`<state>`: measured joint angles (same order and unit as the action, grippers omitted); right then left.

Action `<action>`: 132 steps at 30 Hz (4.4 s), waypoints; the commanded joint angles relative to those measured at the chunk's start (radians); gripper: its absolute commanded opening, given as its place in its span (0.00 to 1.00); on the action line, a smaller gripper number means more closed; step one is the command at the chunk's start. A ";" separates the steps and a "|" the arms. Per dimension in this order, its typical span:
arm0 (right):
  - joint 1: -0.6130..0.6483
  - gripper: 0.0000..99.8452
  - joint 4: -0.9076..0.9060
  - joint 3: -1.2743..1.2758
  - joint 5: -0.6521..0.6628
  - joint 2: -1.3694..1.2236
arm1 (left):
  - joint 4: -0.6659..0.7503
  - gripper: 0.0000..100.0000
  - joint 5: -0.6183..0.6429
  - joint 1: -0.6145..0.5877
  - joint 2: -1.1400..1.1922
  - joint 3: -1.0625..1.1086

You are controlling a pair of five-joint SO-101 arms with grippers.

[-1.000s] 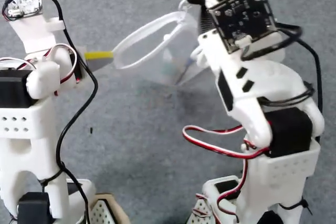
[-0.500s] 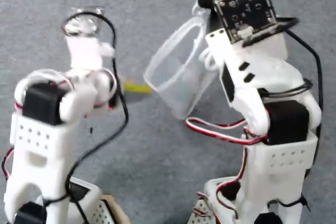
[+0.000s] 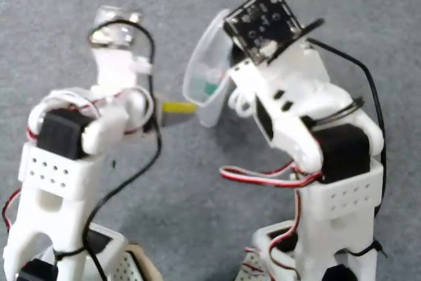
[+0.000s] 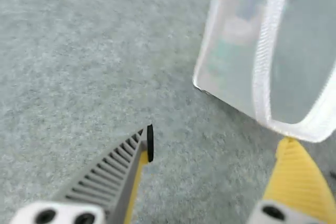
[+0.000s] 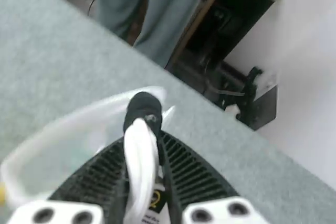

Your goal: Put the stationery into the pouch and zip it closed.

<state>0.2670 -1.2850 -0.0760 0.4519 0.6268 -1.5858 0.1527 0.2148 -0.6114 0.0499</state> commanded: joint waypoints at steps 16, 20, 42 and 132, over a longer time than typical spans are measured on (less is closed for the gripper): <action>0.026 0.01 0.034 -0.073 0.051 0.007 | -0.049 0.38 -0.006 -0.312 -0.028 -0.084; 0.025 0.01 0.092 -0.031 0.046 0.007 | -0.150 0.38 -0.008 -0.219 -0.031 -0.205; -0.290 0.01 0.157 -0.156 0.044 0.015 | -0.170 0.37 -0.003 -0.096 -0.021 -0.252; 0.278 0.01 -0.480 -0.547 0.117 -0.053 | 0.252 0.37 0.068 -0.114 0.149 0.024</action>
<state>0.5340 -1.7637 -0.5762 0.5593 0.5501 -1.3525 0.1987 0.1105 -0.4887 0.0852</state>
